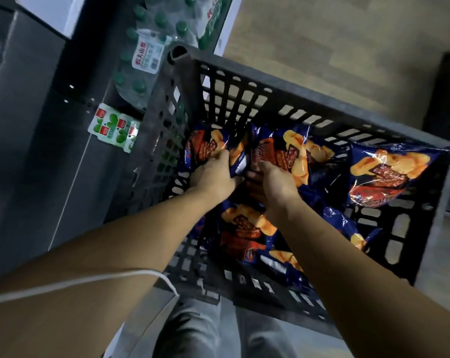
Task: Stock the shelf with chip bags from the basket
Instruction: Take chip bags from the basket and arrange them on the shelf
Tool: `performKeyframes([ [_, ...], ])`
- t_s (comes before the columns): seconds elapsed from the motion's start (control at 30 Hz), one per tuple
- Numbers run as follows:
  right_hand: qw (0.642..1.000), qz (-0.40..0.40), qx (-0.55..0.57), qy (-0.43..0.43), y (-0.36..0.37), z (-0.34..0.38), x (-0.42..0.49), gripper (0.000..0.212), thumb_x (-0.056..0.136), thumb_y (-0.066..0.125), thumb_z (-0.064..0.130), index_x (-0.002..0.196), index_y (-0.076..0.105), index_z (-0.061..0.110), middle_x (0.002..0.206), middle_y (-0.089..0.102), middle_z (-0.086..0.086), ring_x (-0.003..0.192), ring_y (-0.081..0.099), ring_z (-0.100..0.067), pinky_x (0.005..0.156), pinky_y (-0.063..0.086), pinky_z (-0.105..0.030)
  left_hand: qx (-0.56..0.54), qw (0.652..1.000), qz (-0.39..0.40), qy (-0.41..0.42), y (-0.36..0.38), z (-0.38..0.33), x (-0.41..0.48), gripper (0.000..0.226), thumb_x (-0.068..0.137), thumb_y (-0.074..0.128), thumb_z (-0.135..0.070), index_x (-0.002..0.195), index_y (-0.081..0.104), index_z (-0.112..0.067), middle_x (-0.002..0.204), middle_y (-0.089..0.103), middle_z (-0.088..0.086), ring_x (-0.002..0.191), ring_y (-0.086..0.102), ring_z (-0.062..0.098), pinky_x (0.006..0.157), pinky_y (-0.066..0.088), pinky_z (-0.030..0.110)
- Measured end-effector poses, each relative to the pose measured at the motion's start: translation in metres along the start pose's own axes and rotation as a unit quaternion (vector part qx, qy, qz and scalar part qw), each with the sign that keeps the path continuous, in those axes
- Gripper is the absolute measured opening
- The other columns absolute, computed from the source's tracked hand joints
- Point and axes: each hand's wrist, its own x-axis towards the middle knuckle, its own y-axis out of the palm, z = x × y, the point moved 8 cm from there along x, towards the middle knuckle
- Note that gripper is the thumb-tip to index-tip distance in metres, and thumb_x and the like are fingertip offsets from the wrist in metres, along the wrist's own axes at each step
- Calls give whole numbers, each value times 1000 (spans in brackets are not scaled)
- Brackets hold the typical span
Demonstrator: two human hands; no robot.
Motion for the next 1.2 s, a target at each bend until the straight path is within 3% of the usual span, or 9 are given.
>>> performKeyframes([
  [0.1, 1000, 8, -2, -8, -2, 3, -2, 33, 102, 50, 27, 121, 67, 6, 96, 64, -7, 89, 59, -27, 89, 51, -37, -25, 998, -50, 7, -17, 2, 3, 24, 98, 51, -39, 108, 55, -17, 109, 63, 10, 94, 62, 38, 68, 48, 39],
  [0.2, 1000, 14, 1, -7, -4, 4, -9, 31, 102, 50, 29, 117, 66, 7, 98, 62, -8, 89, 57, -25, 83, 49, -36, -106, 991, -78, 1, -36, 9, -7, 24, 98, 51, -35, 100, 60, -13, 102, 58, 6, 90, 58, 31, 73, 48, 37],
  [0.37, 999, 37, 7, -7, -4, 12, -31, 27, 100, 56, 39, 111, 65, 16, 100, 68, -2, 93, 65, -22, 77, 50, -35, -308, 945, -108, 12, -85, 6, -45, 23, 89, 59, -24, 106, 73, -16, 110, 62, -9, 99, 60, 11, 84, 45, 25],
  [0.53, 995, 81, -9, -52, 0, 33, -61, 74, 63, 73, 72, 123, 68, 28, 125, 71, -1, 122, 63, -26, 106, 47, -51, -483, 873, -63, 7, -129, -10, -95, 16, 87, 56, -11, 86, 70, -4, 81, 73, 8, 73, 64, 17, 62, 46, 26],
  [0.63, 990, 101, -17, -94, 2, 56, -91, 71, 68, 80, 63, 128, 65, 28, 124, 72, 0, 117, 67, -24, 108, 47, -51, -531, 845, -59, 19, -155, -19, -121, 18, 78, 56, -17, 81, 71, -8, 76, 73, 1, 72, 66, 15, 65, 50, 28],
  [0.73, 980, 139, -41, -137, 4, 81, -120, 49, 87, 76, 39, 131, 63, 21, 120, 74, -4, 110, 71, -23, 103, 53, -47, -574, 816, -63, 22, -181, -22, -144, 20, 75, 57, -19, 86, 72, -12, 78, 75, 0, 72, 69, 12, 69, 54, 29],
  [0.9, 955, 244, -23, -168, 21, 127, -185, 39, 88, 74, 20, 123, 65, 6, 108, 76, -18, 97, 74, -36, 86, 60, -46, -601, 791, -110, 17, -224, -27, -183, 25, 78, 66, -37, 97, 63, -21, 88, 74, -1, 84, 70, 18, 90, 52, 56],
  [1.03, 938, 252, 0, -238, 29, 164, -243, 43, 82, 78, 22, 119, 64, 5, 107, 76, -19, 94, 75, -37, 82, 59, -46, -587, 800, -114, 49, -260, -49, -229, 54, 71, 79, -47, 118, 63, -25, 113, 74, -1, 106, 71, 21, 96, 52, 51],
  [1.2, 900, 304, -13, -311, 46, 198, -323, 25, 95, 67, 25, 113, 68, 8, 104, 77, -16, 90, 75, -31, 77, 59, -38, -583, 771, -243, 78, -329, -56, -296, 39, 75, 83, -23, 110, 67, -14, 106, 77, 3, 100, 72, 21, 94, 55, 46],
])
